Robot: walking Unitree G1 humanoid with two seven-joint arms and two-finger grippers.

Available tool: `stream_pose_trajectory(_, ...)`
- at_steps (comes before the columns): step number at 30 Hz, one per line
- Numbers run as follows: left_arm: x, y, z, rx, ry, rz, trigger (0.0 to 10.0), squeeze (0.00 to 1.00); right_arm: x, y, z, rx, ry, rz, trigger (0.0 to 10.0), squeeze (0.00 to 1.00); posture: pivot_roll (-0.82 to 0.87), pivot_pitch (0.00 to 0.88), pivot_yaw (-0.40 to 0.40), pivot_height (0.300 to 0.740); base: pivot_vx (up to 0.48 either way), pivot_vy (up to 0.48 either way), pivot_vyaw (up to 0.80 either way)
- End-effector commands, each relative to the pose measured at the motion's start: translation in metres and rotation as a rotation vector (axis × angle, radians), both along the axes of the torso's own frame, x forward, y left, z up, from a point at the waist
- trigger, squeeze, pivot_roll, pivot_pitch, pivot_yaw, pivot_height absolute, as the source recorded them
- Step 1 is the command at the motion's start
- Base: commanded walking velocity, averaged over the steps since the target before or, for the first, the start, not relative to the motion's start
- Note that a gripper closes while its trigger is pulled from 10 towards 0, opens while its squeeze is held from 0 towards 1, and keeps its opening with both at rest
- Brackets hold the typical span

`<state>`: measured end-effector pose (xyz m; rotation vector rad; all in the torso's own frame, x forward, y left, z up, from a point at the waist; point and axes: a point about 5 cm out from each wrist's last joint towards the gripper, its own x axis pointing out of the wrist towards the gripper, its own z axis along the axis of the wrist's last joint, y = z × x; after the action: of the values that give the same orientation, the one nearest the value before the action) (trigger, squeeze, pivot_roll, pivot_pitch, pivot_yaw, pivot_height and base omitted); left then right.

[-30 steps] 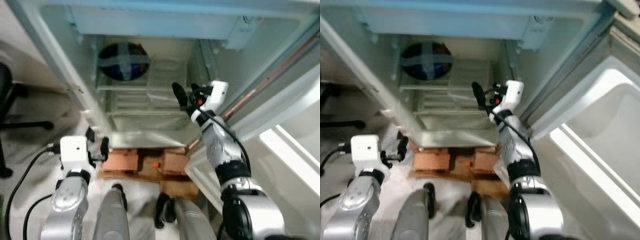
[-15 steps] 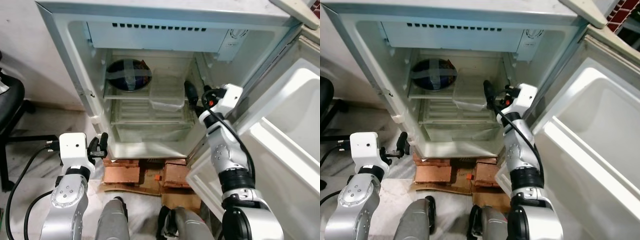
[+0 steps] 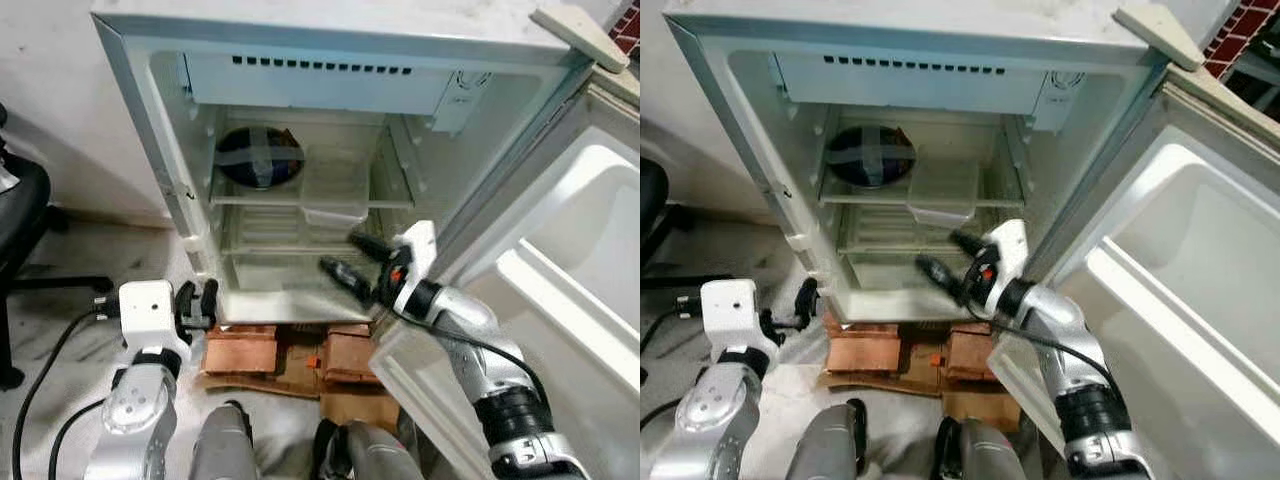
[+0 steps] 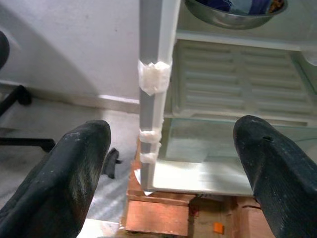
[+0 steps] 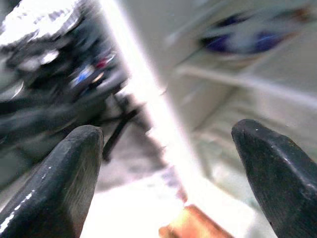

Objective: Restocking fridge

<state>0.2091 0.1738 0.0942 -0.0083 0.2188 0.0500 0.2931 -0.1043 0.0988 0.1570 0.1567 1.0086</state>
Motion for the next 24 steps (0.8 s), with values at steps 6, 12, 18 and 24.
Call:
stream_pose_trajectory(6, -0.012, -0.004, 0.002, -0.005, 0.003, -0.024, 10.0, 0.0, 0.014, 0.02, -0.012, -0.228, -0.042, 0.095, 10.0, 0.95, 0.18, 0.217, -0.136, 0.74, 0.0, 0.0, 0.0)
stream_pose_trajectory(12, -0.035, -0.005, 0.0, -0.019, 0.05, -0.02, 10.0, 0.0, 0.028, 0.043, -0.015, -0.361, -0.082, 0.116, 10.0, 0.65, 0.19, 0.287, -0.156, 0.74, 0.0, 0.0, 0.0)
stream_pose_trajectory(18, -0.045, -0.005, 0.002, -0.027, 0.071, 0.002, 10.0, 0.0, 0.048, 0.051, -0.007, -0.465, -0.11, 0.043, 10.0, 0.65, 0.21, 0.322, -0.176, 0.74, 0.0, 0.0, 0.0)
stream_pose_trajectory(24, -0.05, -0.007, 0.003, -0.033, 0.085, 0.011, 10.0, 0.0, 0.072, 0.06, 0.026, -0.387, -0.208, -0.128, 10.0, 0.65, 0.2, 0.33, -0.183, 0.74, 0.0, 0.0, 0.0)
